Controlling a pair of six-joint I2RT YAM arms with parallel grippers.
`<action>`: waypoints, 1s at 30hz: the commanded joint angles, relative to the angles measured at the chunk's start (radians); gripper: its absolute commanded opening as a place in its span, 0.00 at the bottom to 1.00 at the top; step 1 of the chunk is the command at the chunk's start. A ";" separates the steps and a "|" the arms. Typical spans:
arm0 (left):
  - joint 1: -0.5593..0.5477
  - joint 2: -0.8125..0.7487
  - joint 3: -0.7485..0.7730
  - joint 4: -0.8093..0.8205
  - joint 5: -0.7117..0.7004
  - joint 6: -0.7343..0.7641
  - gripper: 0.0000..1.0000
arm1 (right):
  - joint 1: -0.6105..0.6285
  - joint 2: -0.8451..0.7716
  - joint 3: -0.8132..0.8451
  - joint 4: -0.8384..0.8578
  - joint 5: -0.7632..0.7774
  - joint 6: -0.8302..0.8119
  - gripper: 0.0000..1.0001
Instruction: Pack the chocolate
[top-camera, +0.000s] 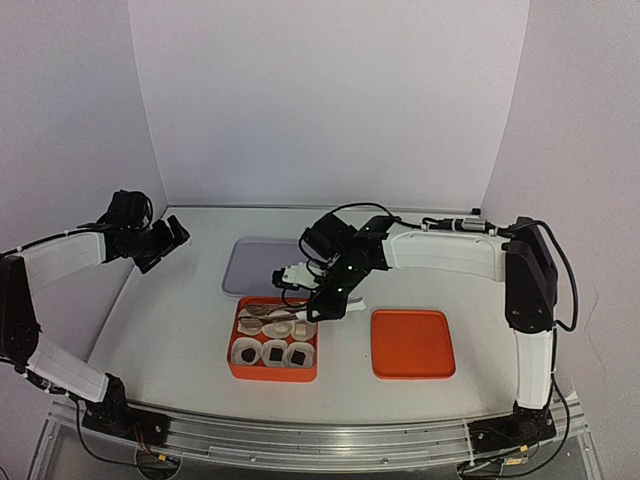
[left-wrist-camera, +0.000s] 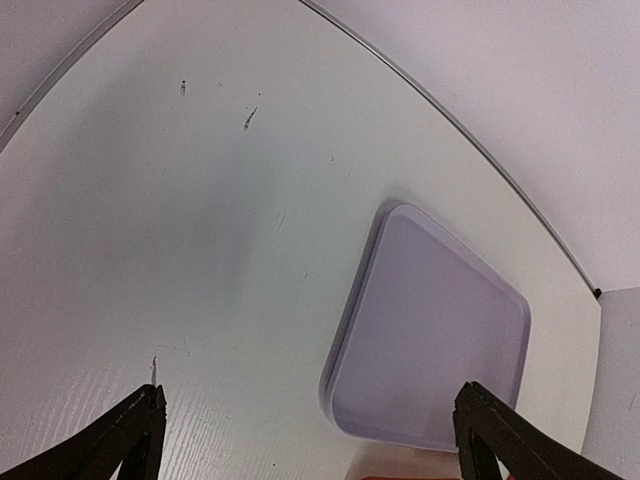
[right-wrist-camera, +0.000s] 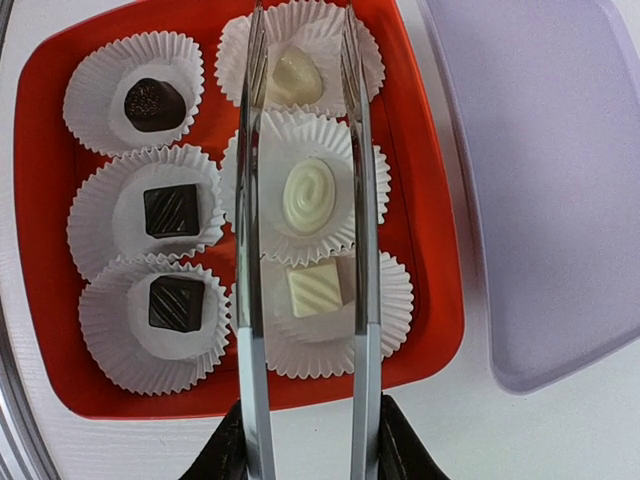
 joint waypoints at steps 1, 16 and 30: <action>-0.003 -0.022 0.003 0.002 -0.017 -0.003 1.00 | 0.007 0.004 0.051 0.006 0.001 0.003 0.33; -0.002 -0.017 0.012 0.011 0.001 0.004 1.00 | 0.008 -0.199 -0.032 0.007 -0.024 0.010 0.30; -0.003 0.024 0.020 0.042 0.039 -0.006 1.00 | -0.045 -0.365 -0.105 0.103 0.333 0.209 0.29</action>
